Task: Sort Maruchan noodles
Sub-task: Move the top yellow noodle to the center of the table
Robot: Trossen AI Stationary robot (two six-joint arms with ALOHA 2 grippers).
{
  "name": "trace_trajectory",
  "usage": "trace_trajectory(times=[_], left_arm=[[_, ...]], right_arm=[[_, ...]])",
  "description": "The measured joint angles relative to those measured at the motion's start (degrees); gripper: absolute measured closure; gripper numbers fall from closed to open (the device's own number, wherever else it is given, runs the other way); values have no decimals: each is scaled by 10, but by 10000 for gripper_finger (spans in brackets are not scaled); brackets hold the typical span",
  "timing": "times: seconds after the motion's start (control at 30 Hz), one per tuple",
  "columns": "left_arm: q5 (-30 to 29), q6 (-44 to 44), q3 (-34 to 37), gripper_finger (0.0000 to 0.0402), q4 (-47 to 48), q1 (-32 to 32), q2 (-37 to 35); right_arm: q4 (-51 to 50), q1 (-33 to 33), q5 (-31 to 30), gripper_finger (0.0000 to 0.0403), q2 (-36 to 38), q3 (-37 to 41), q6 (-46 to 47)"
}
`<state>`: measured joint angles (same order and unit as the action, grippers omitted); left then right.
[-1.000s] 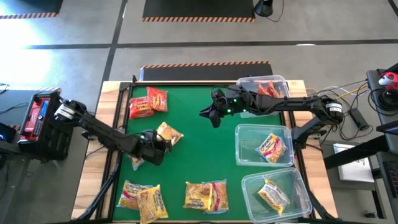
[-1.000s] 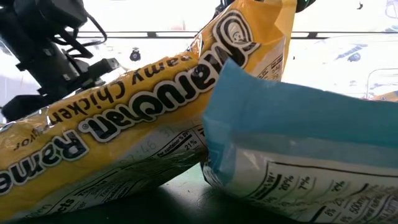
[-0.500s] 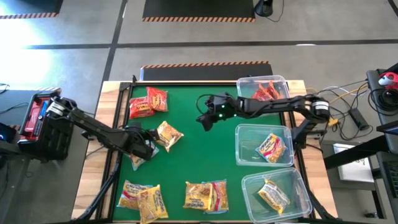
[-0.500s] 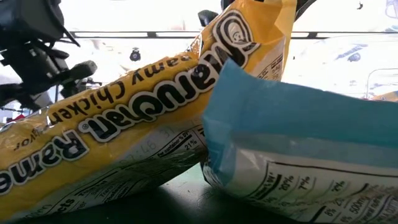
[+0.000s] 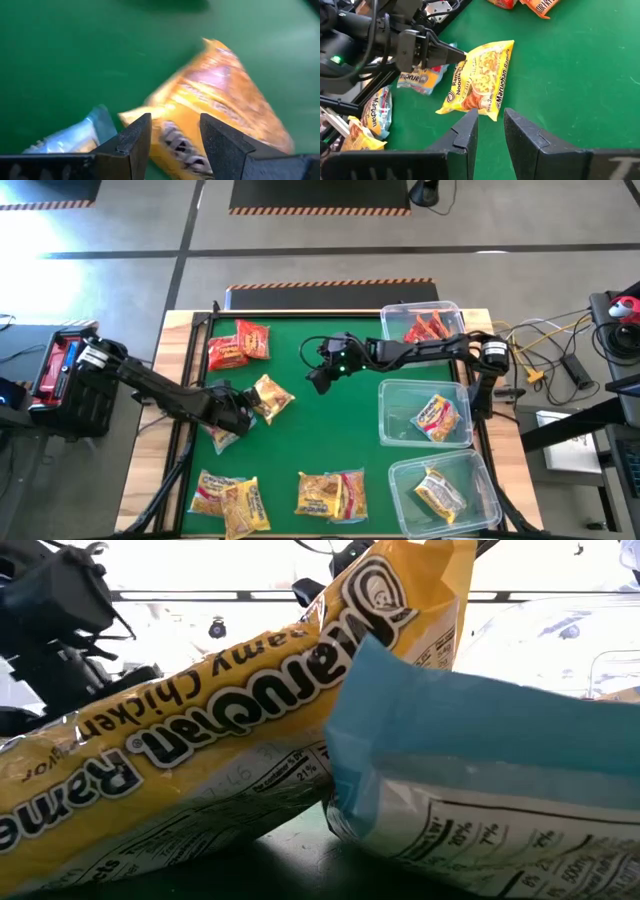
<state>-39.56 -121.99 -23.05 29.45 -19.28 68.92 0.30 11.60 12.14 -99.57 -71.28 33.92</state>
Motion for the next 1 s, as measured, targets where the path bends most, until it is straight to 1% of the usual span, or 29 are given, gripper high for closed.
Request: trace_trajectory(times=[0.1, 0.2, 0.33, 0.43, 0.53, 0.63, 0.77, 0.9, 1.0], left_arm=[[1, 48, -12, 249, -47, 16, 16], [5, 103, -19, 249, -116, 40, 43], [39, 179, -38, 249, -203, 75, 94], [48, 226, -66, 249, -250, 98, 136], [69, 281, -105, 249, -274, 120, 177], [89, 327, -146, 249, -270, 135, 213], [106, 346, -181, 249, -264, 142, 235], [133, 390, -194, 249, -257, 141, 223], [158, 403, -191, 249, -214, 139, 210]], right_arm=[[0, 0, -1, 321, 0, -1, -7], [-1, 0, -2, 321, 0, -1, -9], [-6, 0, -2, 321, 0, 0, -17], [-7, 0, -2, 321, 0, 1, -17], [-13, 0, -2, 321, 0, 1, -21], [-31, 0, -2, 321, 0, 1, -31], [-75, 0, -2, 321, 0, 1, -38], [-115, 0, -2, 321, 0, 3, -50], [-122, 0, -4, 321, 0, 5, -67]])
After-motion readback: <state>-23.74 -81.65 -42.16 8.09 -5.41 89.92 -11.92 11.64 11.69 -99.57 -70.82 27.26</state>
